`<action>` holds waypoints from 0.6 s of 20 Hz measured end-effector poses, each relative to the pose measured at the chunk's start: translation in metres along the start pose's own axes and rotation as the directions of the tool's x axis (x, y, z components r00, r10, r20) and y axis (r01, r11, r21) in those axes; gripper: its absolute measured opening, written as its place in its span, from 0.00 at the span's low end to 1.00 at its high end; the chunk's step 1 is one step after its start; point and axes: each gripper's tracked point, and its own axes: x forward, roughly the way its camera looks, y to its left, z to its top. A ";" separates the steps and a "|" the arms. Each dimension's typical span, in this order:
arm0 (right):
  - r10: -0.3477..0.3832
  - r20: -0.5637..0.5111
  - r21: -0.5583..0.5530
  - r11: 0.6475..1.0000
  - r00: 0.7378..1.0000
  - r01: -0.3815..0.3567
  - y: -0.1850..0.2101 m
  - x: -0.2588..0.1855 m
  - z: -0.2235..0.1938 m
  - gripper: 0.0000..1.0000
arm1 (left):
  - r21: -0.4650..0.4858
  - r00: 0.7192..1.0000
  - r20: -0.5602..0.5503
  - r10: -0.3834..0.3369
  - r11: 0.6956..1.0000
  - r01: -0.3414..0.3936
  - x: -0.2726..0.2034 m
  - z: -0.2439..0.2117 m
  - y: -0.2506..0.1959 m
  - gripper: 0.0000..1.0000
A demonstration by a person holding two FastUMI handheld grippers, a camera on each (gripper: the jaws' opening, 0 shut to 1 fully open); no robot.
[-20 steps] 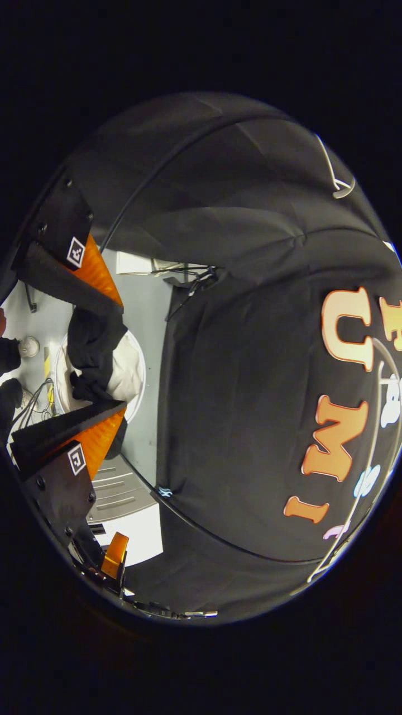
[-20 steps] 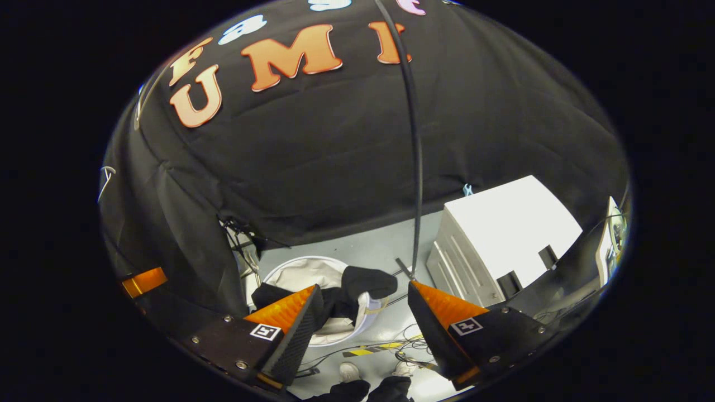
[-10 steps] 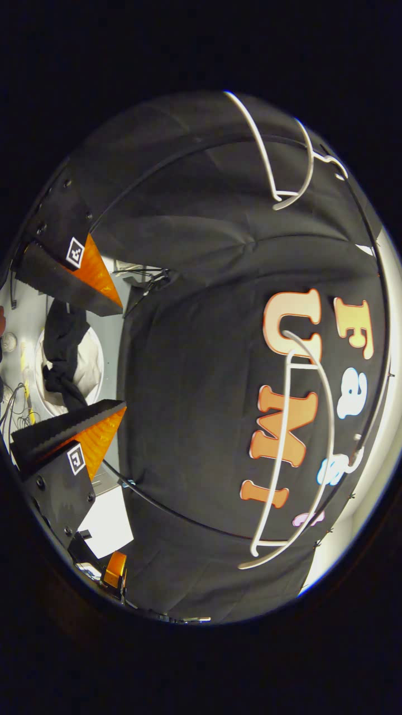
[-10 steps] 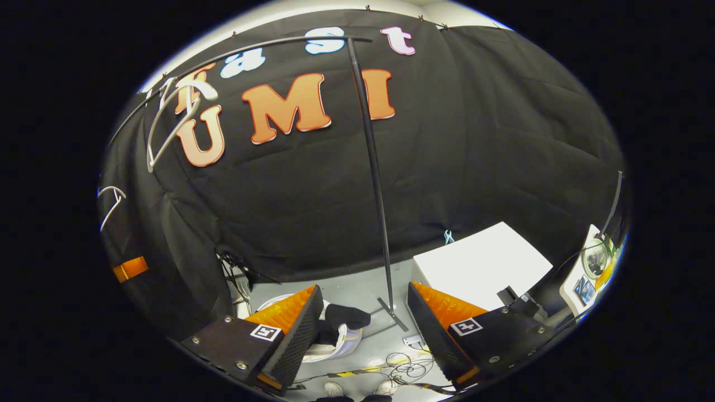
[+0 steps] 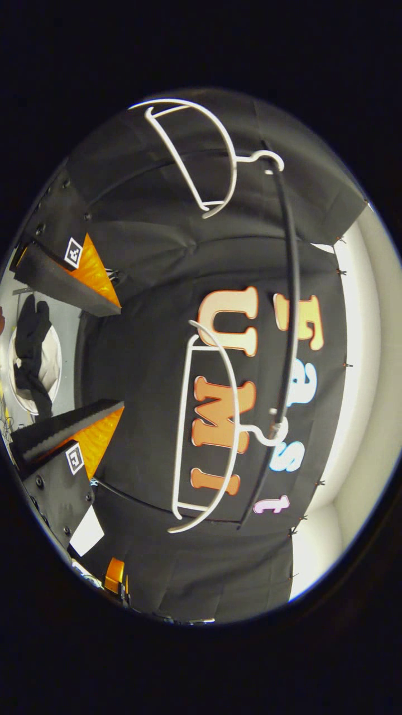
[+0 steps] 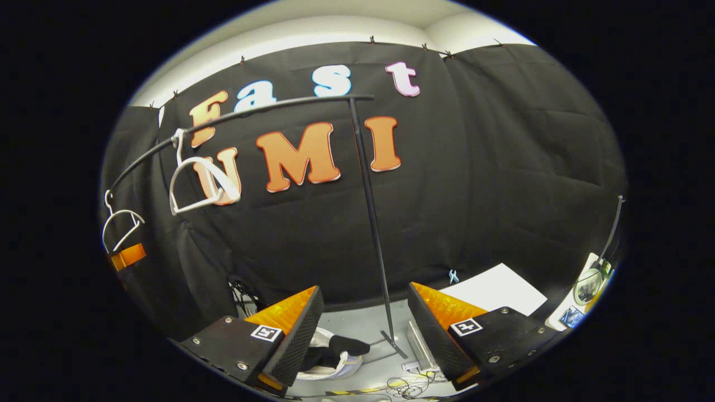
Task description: Grasp the clothes on the hanger with both hands and then place them into the laundry hamper below.
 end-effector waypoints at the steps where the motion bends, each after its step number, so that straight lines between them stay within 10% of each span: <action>1: 0.008 0.028 0.000 1.000 1.000 -0.008 0.001 -0.001 0.013 0.94 | -0.004 1.000 0.025 -0.001 1.000 0.001 -0.003 0.010 -0.002 0.97; 12: 0.108 0.225 -0.046 0.994 0.968 -0.100 0.013 -0.038 0.108 0.93 | -0.013 0.969 0.222 0.110 0.994 -0.110 -0.045 0.089 0.010 0.94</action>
